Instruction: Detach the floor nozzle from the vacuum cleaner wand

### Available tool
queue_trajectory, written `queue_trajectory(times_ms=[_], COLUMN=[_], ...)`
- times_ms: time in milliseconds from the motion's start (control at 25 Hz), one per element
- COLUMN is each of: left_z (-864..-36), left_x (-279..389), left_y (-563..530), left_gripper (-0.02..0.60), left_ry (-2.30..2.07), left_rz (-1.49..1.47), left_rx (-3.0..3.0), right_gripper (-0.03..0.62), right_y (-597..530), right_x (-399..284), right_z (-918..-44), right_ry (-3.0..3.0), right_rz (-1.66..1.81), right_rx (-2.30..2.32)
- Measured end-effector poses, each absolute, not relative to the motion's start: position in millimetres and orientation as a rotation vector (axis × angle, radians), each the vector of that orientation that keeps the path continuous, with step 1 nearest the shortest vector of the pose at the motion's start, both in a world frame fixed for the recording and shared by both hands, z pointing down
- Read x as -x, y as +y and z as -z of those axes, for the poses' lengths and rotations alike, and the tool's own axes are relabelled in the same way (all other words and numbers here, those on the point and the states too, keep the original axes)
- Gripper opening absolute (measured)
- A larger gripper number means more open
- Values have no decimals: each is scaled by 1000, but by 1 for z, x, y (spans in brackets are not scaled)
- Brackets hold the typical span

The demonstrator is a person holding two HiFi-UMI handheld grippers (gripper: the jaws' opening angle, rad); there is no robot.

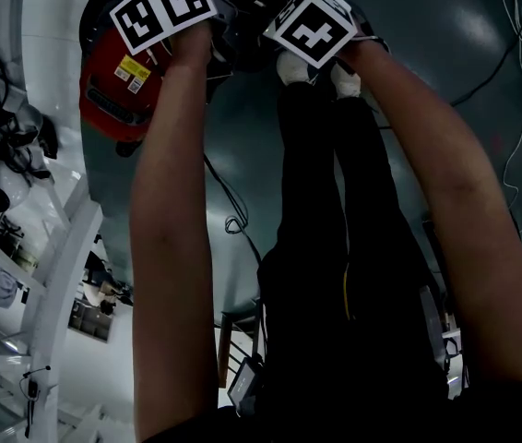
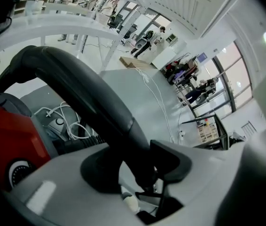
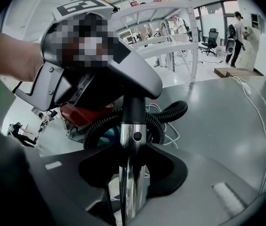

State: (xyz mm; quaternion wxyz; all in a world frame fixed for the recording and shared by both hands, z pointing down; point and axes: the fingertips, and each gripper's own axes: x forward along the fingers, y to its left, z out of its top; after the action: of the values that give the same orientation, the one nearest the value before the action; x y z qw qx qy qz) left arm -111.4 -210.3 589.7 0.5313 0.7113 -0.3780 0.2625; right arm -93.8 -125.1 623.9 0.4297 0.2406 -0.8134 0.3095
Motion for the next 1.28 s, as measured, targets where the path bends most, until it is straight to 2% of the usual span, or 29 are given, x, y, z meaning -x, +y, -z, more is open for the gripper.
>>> queue_trajectory(times_ms=[1280], left_z=[-586], left_x=[119], left_y=[-197], left_gripper=[164], left_ry=[-911], left_rz=[-589], left_rx=[-1617], right_gripper=[167], right_y=[-107], right_x=[97], right_z=[-628], right_ry=[-2051], right_rz=[-807], right_rx=[-548])
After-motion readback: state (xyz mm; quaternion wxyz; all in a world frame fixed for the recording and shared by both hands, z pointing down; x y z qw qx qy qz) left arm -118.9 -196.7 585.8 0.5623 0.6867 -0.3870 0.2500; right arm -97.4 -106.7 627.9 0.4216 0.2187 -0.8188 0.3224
